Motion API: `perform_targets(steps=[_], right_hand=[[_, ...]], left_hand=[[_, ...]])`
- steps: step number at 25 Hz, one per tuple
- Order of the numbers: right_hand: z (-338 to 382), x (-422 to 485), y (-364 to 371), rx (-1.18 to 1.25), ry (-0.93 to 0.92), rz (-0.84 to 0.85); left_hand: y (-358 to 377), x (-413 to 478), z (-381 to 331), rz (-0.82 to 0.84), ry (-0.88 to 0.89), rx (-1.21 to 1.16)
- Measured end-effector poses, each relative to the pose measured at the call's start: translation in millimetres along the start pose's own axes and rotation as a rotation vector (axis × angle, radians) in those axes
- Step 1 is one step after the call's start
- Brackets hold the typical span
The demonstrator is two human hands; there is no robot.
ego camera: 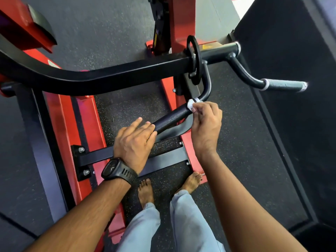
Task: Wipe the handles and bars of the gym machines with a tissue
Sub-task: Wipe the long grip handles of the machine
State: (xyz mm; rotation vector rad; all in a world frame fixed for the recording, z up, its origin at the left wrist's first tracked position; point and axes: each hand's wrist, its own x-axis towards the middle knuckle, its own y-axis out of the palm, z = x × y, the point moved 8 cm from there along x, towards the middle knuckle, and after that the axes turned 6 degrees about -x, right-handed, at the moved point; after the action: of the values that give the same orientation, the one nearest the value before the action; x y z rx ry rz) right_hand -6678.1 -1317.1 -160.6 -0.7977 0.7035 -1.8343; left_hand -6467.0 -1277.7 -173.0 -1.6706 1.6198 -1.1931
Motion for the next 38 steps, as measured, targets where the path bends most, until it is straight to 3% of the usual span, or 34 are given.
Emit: perform_targets(steps=[6,11,16,22,26,29,33,36,38], right_hand=[[-33,31,-59,0.173,0.196,-0.146],[-97,82,-108,0.166,0.273,-0.278],[-163,117,-122,0.141,0.304,-0.327],[-175,151,-111,-0.042,0.002,-0.221],[-196,154,-124,-0.071,0.048,-0.308],[-181,153,-115,-0.111,-0.177,-0.196],[-200,165,-127,-0.091,-0.014,-0.263],[-182,159,-116,-0.142,-0.250,-0.124],[-197,170,-127,-0.191,-0.154,-0.185]], left_hand=[[12,60,-97,-0.004,0.196,-0.095],[62,134,-179,0.029,0.296,-0.156],[125,178,-243,0.079,0.445,-0.040],[172,208,-253,0.064,0.514,0.093],[184,206,-258,0.054,0.522,0.049],[182,206,-260,0.004,0.515,-0.029],[185,204,-258,0.011,0.517,-0.016],[185,203,-257,-0.012,0.514,-0.034],[185,202,-256,-0.011,0.522,-0.044]])
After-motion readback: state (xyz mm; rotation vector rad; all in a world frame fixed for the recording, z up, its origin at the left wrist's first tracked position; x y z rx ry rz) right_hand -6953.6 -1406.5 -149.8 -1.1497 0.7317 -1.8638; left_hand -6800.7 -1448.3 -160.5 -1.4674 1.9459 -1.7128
